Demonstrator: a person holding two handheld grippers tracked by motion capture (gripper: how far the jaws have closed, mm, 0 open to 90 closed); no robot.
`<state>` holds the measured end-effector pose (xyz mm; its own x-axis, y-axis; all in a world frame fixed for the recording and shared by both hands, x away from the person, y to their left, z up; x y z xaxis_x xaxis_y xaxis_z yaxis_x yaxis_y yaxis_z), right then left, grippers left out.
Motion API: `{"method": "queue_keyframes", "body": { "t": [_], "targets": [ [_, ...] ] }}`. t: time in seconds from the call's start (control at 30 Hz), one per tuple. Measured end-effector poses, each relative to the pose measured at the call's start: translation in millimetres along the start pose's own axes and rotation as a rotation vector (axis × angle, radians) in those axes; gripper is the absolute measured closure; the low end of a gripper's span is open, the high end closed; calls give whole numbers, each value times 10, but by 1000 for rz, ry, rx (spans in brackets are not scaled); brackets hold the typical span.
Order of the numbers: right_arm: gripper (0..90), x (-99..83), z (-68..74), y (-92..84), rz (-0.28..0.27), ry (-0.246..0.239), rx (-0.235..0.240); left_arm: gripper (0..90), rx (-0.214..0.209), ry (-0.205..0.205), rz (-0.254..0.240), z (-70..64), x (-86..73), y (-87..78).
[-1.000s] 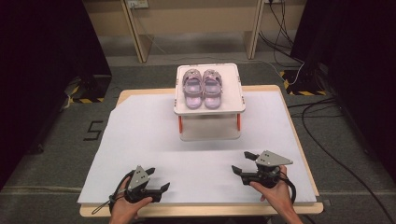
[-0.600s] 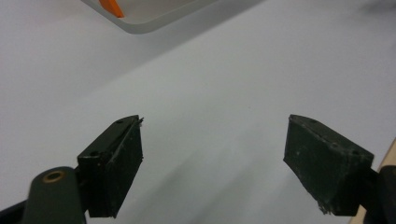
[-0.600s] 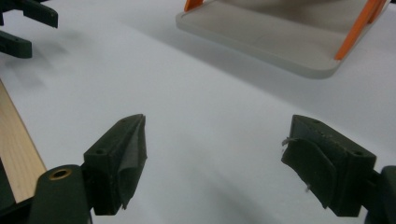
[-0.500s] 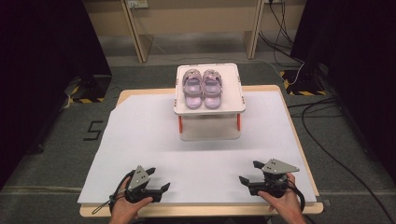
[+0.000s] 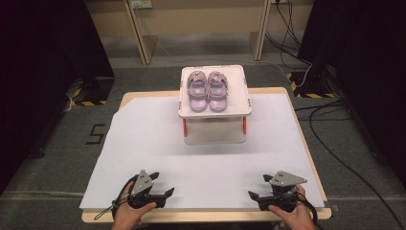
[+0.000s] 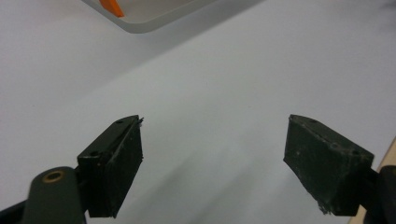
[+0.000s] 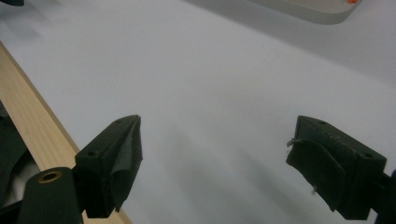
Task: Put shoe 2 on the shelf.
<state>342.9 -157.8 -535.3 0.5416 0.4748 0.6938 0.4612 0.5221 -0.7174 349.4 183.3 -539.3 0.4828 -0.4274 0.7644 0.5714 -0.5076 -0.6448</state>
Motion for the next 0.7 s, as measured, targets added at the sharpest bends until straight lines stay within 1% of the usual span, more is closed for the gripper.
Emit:
{"method": "queue_keyframes", "body": {
  "t": [0.2, 0.47, 0.7],
  "targets": [
    [164, -67, 9, -13, 20, 12, -8, 188, -1, 0, 0, -1, -1, 1],
    [164, -165, 36, -19, 60, 7, -14, 188, -2, -2, -1, -3, 1, 0],
    [164, -207, 54, -48, 67, -2, -22, 188, -1, -3, -2, 6, 2, -6]
  ]
}}
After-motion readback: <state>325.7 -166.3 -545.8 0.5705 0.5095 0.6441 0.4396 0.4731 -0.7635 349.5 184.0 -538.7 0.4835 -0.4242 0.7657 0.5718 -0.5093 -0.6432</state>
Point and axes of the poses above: each handheld gripper's, and its own axes: y roughly forward along the jaws, x roughly out of its top, z roughly to its left, the point moved 9 cm from there along y, roughly forward along the jaws, and after that the axes turned 8 degrees about z, right-handed, at the moved point
